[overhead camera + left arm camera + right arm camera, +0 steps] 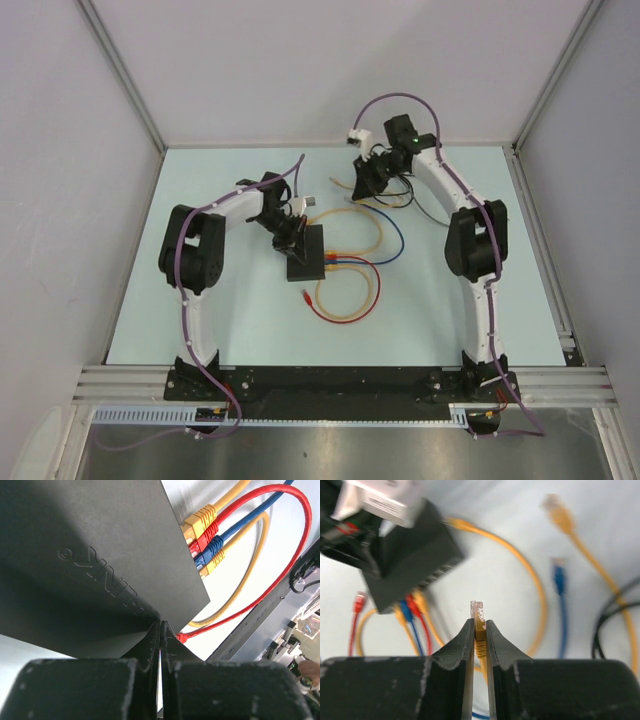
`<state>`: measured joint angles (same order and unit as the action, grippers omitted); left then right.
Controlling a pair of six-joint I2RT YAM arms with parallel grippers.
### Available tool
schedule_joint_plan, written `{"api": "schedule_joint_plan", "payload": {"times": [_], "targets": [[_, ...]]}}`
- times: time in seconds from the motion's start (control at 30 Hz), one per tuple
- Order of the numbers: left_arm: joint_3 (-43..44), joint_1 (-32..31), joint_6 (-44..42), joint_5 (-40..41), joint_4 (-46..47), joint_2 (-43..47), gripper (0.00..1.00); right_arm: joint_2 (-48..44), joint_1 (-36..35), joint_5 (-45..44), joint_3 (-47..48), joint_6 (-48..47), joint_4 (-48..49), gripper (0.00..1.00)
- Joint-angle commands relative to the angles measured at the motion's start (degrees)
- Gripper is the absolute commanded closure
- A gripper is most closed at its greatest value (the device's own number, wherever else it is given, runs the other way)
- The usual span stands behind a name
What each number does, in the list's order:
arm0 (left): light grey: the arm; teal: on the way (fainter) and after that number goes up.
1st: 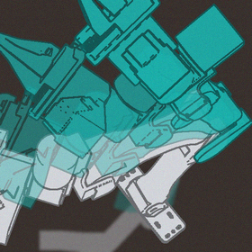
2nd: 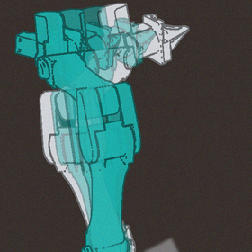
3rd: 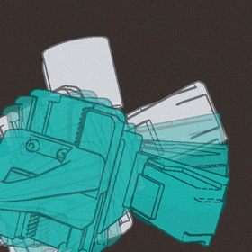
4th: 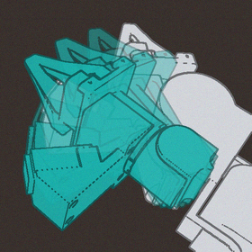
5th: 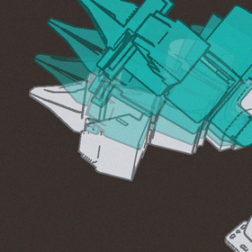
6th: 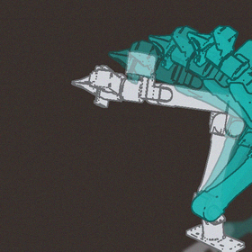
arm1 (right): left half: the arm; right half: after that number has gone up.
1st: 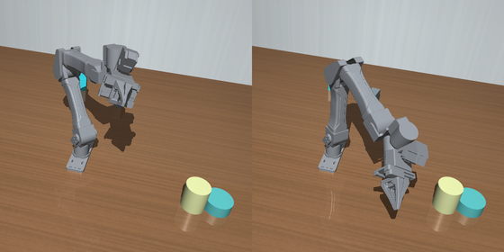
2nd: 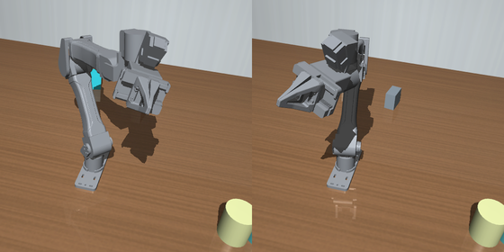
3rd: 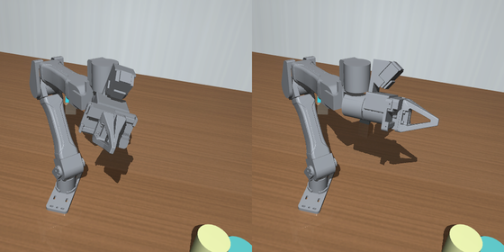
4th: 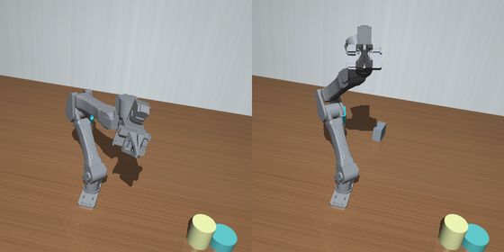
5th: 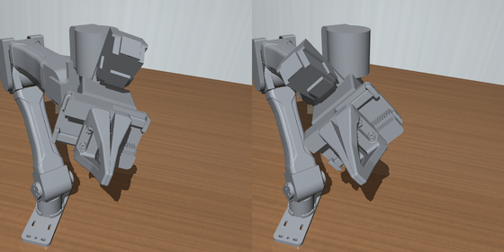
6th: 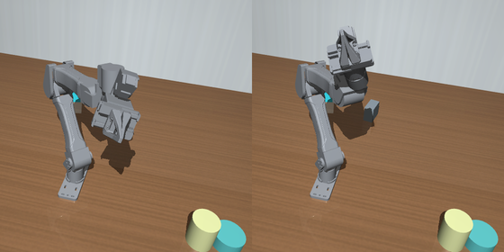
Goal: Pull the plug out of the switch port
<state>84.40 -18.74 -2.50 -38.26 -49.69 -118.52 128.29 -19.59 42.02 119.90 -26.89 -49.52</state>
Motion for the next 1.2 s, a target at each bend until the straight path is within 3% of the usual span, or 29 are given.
{"api": "schedule_joint_plan", "payload": {"times": [0.0,0.43,0.57,0.67,0.73,0.9,0.97,1.1,1.17], "targets": [[-0.03,-1.30,-1.54,4.42,1.79,-2.86,1.00,-2.61,5.09,-4.84,0.16,-4.83,-2.07,1.00],[-0.38,-1.91,-2.07,5.21,1.70,-2.95,1.00,-1.90,10.37,-14.07,-4.31,-9.93,-1.03,1.00],[-0.29,-2.00,-2.16,5.30,1.79,-2.95,1.00,-1.73,10.19,-18.89,-7.30,-8.27,2.39,1.00],[-0.38,-2.00,-2.16,5.39,1.62,-2.77,1.00,-1.20,10.54,-24.51,-9.15,-2.04,7.05,1.00],[-0.46,-2.00,-2.33,5.56,1.53,-2.59,1.00,-1.11,10.10,-29.79,-9.94,-0.26,9.34,0.93],[-0.82,-2.09,-2.68,5.92,1.53,-2.16,1.00,-1.38,8.87,-31.13,-10.30,0.52,10.49,0.88],[-0.90,-2.09,-2.68,6.01,1.53,-1.98,1.00,-1.46,8.08,-29.72,-10.30,1.58,10.67,0.83],[-0.73,-2.18,-2.68,6.27,1.44,-1.98,1.00,-2.25,6.24,-29.28,-11.17,3.25,11.28,0.41],[-0.64,-2.18,-2.86,6.36,1.35,-1.80,1.00,-2.95,4.83,-27.44,-11.35,4.12,11.20,0.35]]}}
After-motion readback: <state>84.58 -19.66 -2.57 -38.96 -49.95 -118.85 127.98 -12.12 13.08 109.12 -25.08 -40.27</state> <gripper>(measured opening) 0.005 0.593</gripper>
